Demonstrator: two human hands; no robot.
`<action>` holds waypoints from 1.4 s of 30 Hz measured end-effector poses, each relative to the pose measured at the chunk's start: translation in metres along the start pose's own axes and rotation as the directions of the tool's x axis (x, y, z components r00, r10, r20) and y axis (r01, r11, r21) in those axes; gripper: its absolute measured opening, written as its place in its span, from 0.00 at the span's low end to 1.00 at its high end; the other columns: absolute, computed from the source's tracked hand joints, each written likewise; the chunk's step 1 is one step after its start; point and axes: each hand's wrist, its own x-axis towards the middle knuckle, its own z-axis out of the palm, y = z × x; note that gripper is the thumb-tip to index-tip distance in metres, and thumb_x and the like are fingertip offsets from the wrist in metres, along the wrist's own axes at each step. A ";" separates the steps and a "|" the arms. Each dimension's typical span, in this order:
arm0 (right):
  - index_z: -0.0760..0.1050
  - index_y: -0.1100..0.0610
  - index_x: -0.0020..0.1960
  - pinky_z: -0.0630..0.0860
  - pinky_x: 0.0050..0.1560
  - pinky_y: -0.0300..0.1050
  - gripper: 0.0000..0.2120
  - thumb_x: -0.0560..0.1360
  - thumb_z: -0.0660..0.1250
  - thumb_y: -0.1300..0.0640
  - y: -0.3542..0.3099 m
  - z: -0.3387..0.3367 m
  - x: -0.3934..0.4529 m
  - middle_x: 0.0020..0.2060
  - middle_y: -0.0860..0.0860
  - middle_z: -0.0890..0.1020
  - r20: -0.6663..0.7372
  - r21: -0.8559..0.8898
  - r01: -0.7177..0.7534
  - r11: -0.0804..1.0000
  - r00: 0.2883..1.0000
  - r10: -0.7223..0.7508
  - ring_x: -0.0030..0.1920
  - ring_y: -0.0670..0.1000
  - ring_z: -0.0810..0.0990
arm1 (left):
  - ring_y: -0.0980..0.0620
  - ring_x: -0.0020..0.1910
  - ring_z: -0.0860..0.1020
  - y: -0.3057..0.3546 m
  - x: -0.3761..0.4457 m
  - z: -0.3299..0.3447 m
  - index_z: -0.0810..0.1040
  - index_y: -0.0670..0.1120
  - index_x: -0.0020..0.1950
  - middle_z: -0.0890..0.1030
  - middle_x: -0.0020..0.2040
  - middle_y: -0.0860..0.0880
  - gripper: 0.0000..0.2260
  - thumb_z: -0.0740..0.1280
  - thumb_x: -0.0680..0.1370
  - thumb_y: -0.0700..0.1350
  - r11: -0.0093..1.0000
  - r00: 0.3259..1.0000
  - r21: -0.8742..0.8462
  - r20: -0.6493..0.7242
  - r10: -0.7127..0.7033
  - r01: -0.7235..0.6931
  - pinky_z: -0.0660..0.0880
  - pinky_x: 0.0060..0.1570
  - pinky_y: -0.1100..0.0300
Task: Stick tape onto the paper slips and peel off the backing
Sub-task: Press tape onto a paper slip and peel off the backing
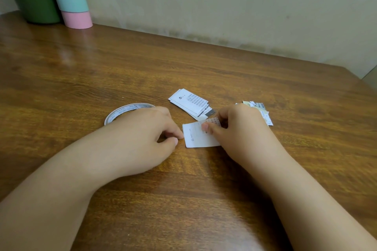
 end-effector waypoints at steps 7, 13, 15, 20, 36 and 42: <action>0.72 0.57 0.35 0.59 0.27 0.43 0.16 0.75 0.66 0.47 0.000 0.000 0.000 0.28 0.49 0.72 -0.007 -0.008 0.009 1.000 1.000 -0.009 0.28 0.47 0.69 | 0.68 0.35 0.70 0.000 0.000 0.000 0.79 0.61 0.55 0.72 0.45 0.60 0.10 0.62 0.78 0.50 1.000 1.000 0.000 -0.001 0.004 -0.004 0.63 0.33 0.69; 0.74 0.57 0.37 0.60 0.27 0.42 0.15 0.75 0.66 0.47 -0.001 0.000 0.000 0.28 0.49 0.73 -0.004 -0.015 0.012 1.000 1.000 -0.012 0.29 0.47 0.70 | 0.73 0.37 0.68 0.000 0.000 0.000 0.79 0.61 0.56 0.72 0.45 0.60 0.10 0.62 0.78 0.50 1.000 1.000 0.004 -0.004 0.024 -0.024 0.63 0.33 0.71; 0.74 0.57 0.37 0.61 0.27 0.42 0.15 0.75 0.66 0.47 -0.001 0.000 -0.001 0.28 0.49 0.73 -0.007 -0.018 0.009 1.000 1.000 -0.009 0.29 0.47 0.70 | 0.76 0.37 0.67 0.000 0.001 0.000 0.79 0.61 0.56 0.72 0.45 0.60 0.11 0.62 0.78 0.49 0.999 0.999 0.004 -0.006 0.032 -0.032 0.62 0.33 0.72; 0.75 0.57 0.38 0.61 0.27 0.42 0.14 0.75 0.66 0.47 -0.001 0.000 -0.001 0.28 0.49 0.73 -0.011 -0.018 0.008 1.000 1.000 -0.008 0.30 0.48 0.71 | 0.76 0.38 0.67 -0.001 0.001 0.001 0.79 0.62 0.56 0.71 0.44 0.61 0.11 0.63 0.78 0.49 0.999 0.999 -0.009 -0.014 0.042 -0.042 0.63 0.35 0.73; 0.78 0.50 0.36 0.67 0.24 0.34 0.12 0.75 0.66 0.46 0.013 -0.017 0.002 0.30 0.45 0.79 0.073 0.135 -0.065 0.989 0.996 0.056 0.28 0.42 0.74 | 0.62 0.35 0.70 0.000 0.001 0.002 0.77 0.65 0.56 0.71 0.47 0.60 0.12 0.59 0.79 0.49 0.998 1.000 0.058 -0.006 0.021 -0.021 0.63 0.34 0.66; 0.78 0.47 0.33 0.67 0.29 0.37 0.11 0.74 0.68 0.48 0.019 -0.020 0.005 0.34 0.44 0.81 0.134 0.131 -0.084 0.988 0.989 0.066 0.31 0.42 0.76 | 0.64 0.35 0.70 0.000 0.002 0.002 0.78 0.64 0.55 0.71 0.46 0.60 0.12 0.60 0.79 0.49 0.999 1.000 0.035 -0.007 0.017 -0.016 0.63 0.34 0.65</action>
